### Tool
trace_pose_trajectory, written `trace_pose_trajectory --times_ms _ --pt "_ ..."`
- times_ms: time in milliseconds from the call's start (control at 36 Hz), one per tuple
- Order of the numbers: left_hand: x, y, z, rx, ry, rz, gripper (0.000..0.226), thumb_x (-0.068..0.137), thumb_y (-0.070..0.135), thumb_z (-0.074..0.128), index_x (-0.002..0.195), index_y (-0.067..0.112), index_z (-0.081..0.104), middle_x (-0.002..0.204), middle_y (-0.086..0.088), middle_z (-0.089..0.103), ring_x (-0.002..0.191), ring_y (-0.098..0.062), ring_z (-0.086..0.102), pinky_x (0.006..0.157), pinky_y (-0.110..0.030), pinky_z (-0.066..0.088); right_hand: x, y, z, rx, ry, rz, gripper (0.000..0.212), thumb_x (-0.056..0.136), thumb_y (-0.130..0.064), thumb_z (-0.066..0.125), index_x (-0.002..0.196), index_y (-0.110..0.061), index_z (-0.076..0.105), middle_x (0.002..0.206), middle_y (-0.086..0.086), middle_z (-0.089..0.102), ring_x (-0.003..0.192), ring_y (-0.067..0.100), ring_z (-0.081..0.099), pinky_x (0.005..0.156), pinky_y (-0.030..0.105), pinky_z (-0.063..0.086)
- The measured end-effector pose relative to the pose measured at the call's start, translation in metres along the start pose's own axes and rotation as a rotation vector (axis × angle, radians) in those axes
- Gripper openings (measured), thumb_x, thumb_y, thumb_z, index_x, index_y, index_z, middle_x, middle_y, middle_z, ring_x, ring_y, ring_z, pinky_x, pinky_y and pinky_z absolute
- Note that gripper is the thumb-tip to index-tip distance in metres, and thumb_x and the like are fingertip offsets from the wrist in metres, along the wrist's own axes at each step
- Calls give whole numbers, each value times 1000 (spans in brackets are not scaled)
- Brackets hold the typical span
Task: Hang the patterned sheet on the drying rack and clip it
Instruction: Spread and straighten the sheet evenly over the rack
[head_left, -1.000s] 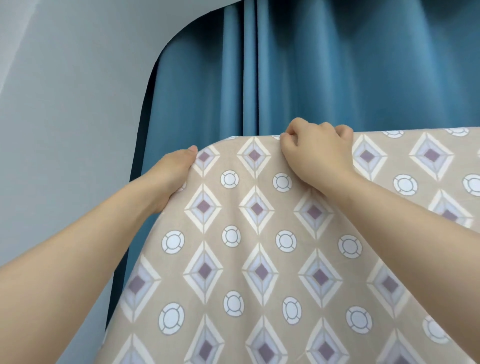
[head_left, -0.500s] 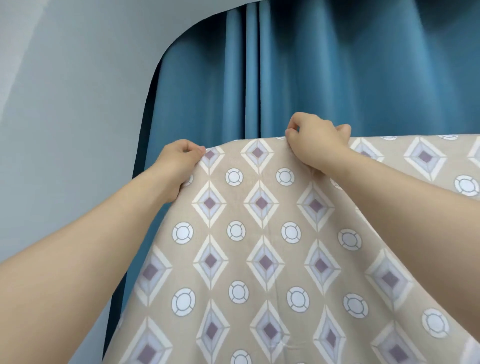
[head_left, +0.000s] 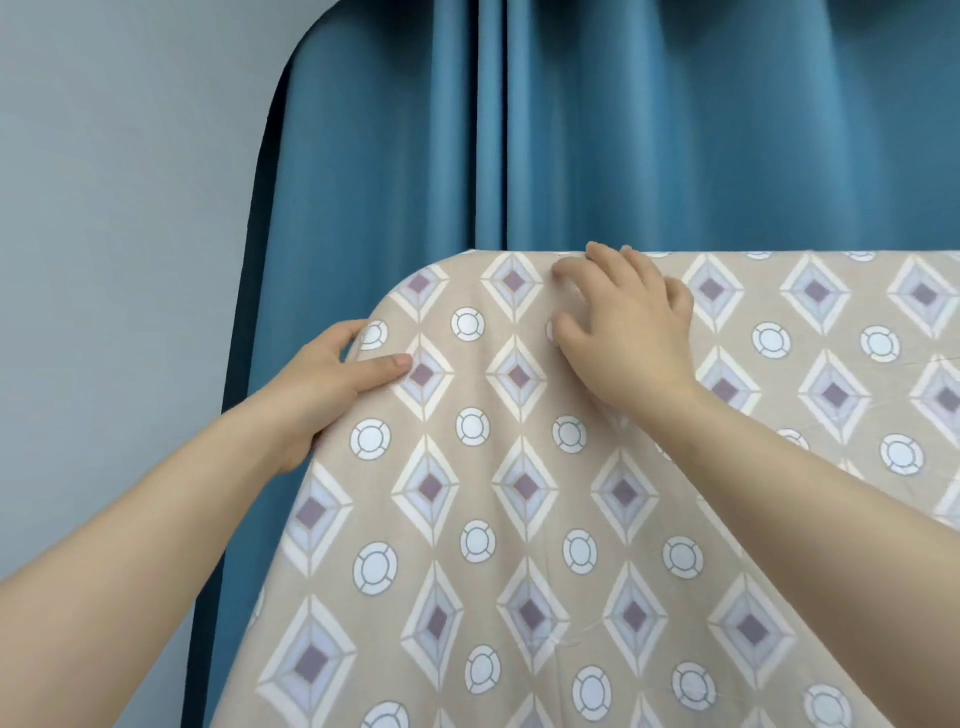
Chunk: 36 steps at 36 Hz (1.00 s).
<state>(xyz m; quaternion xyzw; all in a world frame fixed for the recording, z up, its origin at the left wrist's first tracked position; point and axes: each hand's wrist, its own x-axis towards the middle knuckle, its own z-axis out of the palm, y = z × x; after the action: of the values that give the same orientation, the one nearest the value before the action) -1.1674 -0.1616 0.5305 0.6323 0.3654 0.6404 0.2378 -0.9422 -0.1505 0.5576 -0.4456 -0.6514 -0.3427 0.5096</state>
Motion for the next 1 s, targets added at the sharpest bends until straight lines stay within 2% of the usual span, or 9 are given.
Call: trace_pose_trajectory --times_ms 167,278,417,556,667,806,861,944,1000 --pt "-38 -25 2 43 42 -17 28 79 20 70 100 29 54 94 5 69 71 -13 69 58 -28 50 -39 1 8 102 -1 41 44 88 -25 37 131 -29 46 140 -10 40 133 13 25 103 30 9" --pt "-74 -41 5 42 78 -32 49 74 16 76 114 28 50 100 8 67 81 -14 69 66 -32 52 -77 0 13 150 -30 41 54 77 -31 30 128 -30 48 137 -12 43 132 11 28 99 26 7" --pt "-116 -62 7 116 145 -109 73 45 44 79 112 35 52 99 9 70 85 -18 70 73 -43 55 -134 8 22 199 -75 43 51 76 -35 29 117 -27 57 127 -9 55 124 16 43 98 28 12" --pt "-153 -85 12 105 234 -184 45 71 12 79 101 35 53 104 3 66 90 -21 66 70 -36 50 -193 20 33 222 -95 36 37 70 -30 42 104 -31 56 110 -7 65 109 11 41 91 32 22" --pt "-185 -95 11 162 247 -310 66 60 18 86 116 22 52 91 0 71 83 -22 67 69 -36 50 -232 27 37 221 -143 24 35 68 -32 42 102 -37 49 106 -11 66 106 10 42 89 30 25" --pt "-219 -105 -4 293 142 -545 84 25 35 80 104 25 56 92 1 72 80 -17 69 63 -27 48 -268 28 39 248 -219 31 35 67 -33 42 102 -37 48 104 -12 66 104 9 43 86 29 25" --pt "-235 -114 -12 289 140 -636 70 37 27 83 103 17 61 85 -3 75 76 -21 71 64 -31 51 -282 27 40 250 -252 47 35 67 -34 41 101 -38 47 103 -12 67 103 8 42 86 28 25" --pt "-257 -129 -21 246 142 -728 45 60 9 85 101 9 66 88 -10 74 84 -32 70 80 -45 53 -299 21 40 266 -324 66 39 62 -33 39 100 -40 45 101 -13 66 102 7 42 85 30 26" --pt "-266 -135 -24 262 118 -740 37 61 8 84 96 7 70 88 -11 74 87 -32 69 83 -44 52 -308 15 38 261 -372 82 40 61 -35 39 100 -40 45 101 -15 66 101 7 42 83 29 25"
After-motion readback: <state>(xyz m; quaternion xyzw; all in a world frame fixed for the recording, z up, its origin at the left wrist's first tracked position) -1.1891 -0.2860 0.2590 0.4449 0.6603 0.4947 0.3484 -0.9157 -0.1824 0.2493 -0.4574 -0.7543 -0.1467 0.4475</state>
